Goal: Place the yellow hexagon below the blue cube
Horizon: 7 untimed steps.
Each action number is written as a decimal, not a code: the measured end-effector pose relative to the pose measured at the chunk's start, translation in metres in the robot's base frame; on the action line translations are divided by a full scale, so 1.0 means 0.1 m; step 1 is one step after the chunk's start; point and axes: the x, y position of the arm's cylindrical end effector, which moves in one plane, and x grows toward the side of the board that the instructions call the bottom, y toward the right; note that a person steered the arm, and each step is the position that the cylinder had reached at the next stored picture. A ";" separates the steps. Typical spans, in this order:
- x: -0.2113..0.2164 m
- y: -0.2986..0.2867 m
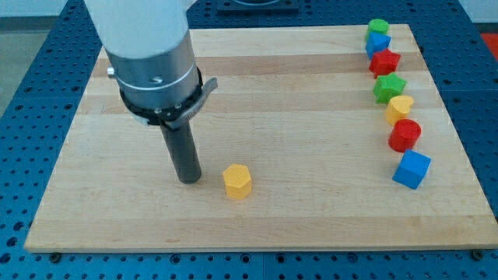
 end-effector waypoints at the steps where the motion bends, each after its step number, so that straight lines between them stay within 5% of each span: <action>1: 0.04 0.18; 7: 0.44 1.46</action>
